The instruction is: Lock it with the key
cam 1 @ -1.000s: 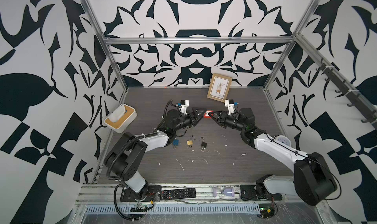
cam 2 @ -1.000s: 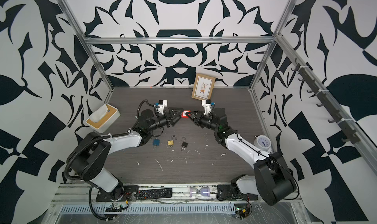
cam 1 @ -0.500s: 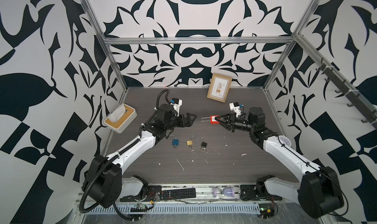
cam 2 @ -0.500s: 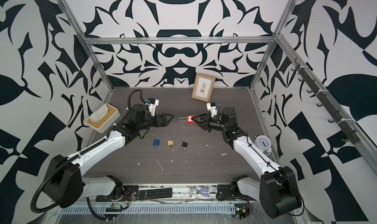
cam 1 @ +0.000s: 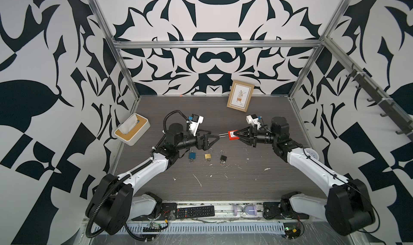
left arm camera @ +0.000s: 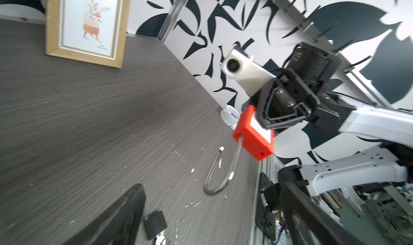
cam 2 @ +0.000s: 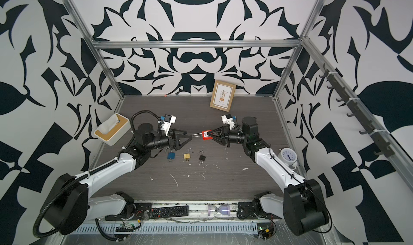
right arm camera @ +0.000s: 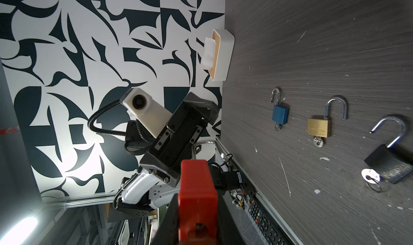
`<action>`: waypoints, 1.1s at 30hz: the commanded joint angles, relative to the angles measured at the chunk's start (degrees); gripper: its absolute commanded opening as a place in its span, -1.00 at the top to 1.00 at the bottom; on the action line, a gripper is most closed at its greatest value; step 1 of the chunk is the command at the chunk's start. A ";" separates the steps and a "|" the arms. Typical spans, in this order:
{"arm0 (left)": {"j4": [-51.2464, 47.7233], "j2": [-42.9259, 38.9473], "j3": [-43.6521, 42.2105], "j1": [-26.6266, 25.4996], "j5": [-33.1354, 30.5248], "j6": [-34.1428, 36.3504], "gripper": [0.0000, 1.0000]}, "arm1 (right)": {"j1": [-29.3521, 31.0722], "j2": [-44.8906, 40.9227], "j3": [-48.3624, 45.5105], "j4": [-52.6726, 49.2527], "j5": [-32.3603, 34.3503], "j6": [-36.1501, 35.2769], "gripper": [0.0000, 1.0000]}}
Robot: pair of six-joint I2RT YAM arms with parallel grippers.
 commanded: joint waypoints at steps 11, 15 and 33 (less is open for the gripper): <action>9.54 1.28 -1.61 -0.34 6.28 -4.57 -0.60 | 0.20 1.12 1.77 8.59 -1.51 3.53 1.00; 9.63 3.45 -0.91 -0.66 6.13 -4.66 -0.52 | 0.16 1.06 1.66 8.65 -1.38 3.51 1.00; 3.10 4.87 1.84 -2.49 -0.36 -0.29 -0.34 | 0.19 2.21 0.32 9.90 -0.59 4.21 1.00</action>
